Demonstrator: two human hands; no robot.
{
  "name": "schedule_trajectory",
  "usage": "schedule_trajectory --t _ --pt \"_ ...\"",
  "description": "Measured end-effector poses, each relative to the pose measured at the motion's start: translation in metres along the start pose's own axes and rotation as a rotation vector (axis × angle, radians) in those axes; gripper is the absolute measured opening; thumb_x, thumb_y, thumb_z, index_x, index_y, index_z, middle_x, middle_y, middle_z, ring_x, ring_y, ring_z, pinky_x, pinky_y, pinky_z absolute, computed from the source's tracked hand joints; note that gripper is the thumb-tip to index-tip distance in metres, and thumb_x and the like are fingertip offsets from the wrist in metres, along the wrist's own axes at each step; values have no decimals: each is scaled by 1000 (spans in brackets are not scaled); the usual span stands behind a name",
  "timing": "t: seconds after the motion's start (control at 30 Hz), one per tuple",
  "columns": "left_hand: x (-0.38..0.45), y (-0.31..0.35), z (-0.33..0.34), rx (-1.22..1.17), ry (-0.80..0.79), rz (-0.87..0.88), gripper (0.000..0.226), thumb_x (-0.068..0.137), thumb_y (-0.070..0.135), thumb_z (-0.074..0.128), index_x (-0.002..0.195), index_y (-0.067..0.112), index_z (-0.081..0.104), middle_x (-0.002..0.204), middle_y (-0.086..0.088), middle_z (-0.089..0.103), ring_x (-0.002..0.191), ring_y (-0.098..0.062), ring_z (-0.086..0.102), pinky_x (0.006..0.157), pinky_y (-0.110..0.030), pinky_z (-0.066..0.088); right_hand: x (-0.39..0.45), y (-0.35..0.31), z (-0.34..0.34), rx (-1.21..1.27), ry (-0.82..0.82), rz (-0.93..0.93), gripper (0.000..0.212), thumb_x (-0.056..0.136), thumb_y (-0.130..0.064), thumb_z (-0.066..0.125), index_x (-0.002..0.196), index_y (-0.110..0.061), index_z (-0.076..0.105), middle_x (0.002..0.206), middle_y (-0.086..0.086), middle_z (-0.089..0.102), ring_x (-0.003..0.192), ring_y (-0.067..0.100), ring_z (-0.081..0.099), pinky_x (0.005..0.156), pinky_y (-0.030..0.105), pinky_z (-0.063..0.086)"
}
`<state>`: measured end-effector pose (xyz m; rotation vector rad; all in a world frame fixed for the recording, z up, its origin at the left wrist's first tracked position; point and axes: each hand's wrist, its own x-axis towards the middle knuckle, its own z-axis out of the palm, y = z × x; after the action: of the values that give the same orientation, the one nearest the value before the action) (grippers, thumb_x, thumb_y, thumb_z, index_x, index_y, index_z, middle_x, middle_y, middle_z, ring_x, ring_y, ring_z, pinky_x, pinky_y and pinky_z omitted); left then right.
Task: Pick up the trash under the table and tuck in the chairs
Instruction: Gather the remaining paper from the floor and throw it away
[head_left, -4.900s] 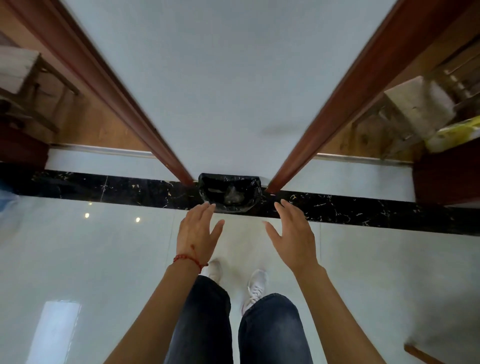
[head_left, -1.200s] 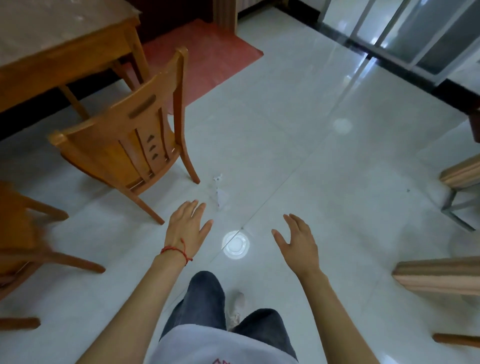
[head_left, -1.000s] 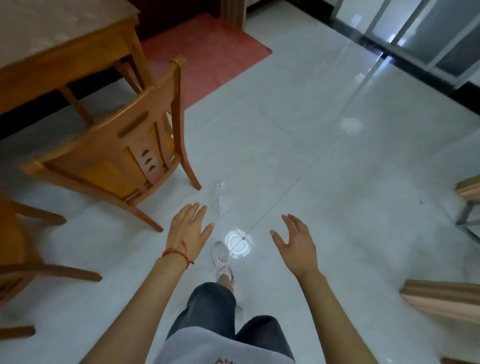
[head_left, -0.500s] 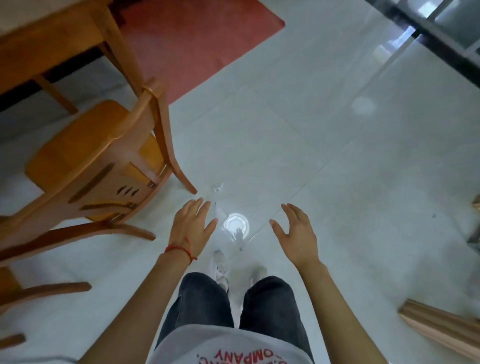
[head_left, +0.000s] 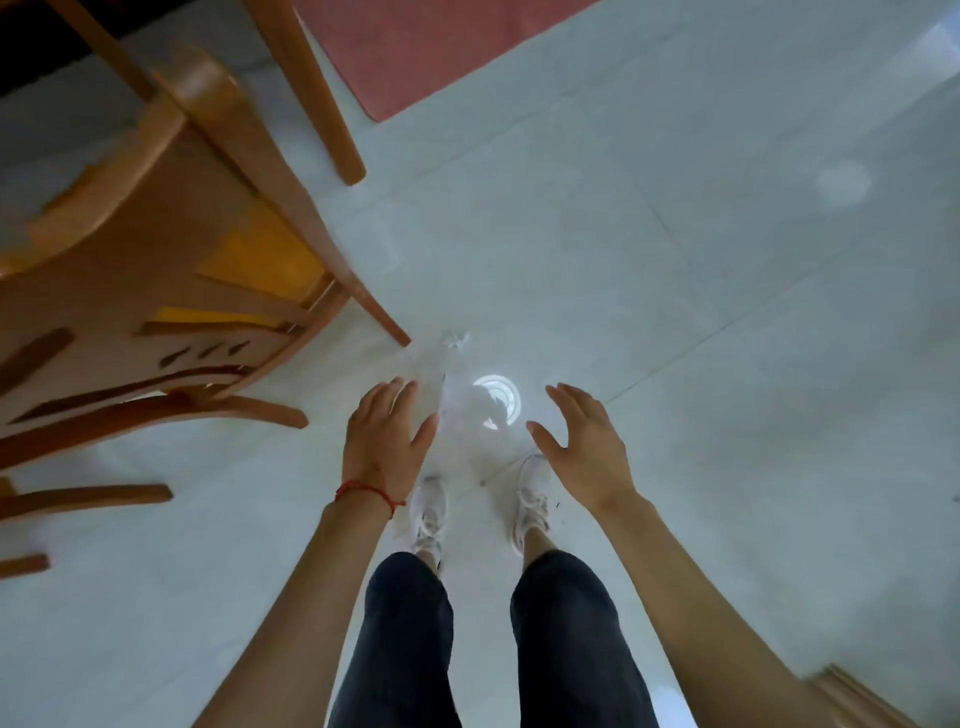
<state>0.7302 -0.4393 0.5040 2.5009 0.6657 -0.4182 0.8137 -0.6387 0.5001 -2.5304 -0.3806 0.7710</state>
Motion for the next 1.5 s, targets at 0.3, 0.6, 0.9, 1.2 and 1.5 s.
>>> schedule_trajectory --t 0.3,0.6,0.9,1.2,1.5 --pt "61 -30 93 -75 -6 -126 48 91 27 49 133 5 41 142 -17 40 134 -31 30 109 -41 28 101 59 53 -82 -34 -122 52 90 -36 53 136 -15 41 144 6 42 135 20 34 105 35 34" --pt "127 -88 210 -168 -26 -196 48 91 26 47 134 5 39 143 -15 39 135 -26 28 110 -36 24 183 125 152 -183 -57 -215 51 89 -35 55 133 -12 45 143 7 44 133 23 38 100 37 39" --pt "195 -143 334 -333 58 -277 41 90 23 52 126 3 48 132 -15 52 125 -31 41 102 -32 31 260 189 246 -210 -51 -324 49 88 -35 56 131 -14 47 142 4 45 131 22 39 96 38 42" --pt "250 -185 438 -469 135 -464 47 84 34 59 121 6 54 123 -17 58 117 -30 50 92 -29 36 322 244 323 -159 16 -408 48 87 -33 59 129 -13 50 137 6 50 126 25 45 92 42 46" --pt "273 -205 480 -553 173 -598 33 74 35 70 63 6 57 73 -21 61 74 -32 56 60 -28 31 358 251 372 -87 20 -461 47 87 -32 58 130 -13 49 136 5 51 126 23 46 97 41 45"
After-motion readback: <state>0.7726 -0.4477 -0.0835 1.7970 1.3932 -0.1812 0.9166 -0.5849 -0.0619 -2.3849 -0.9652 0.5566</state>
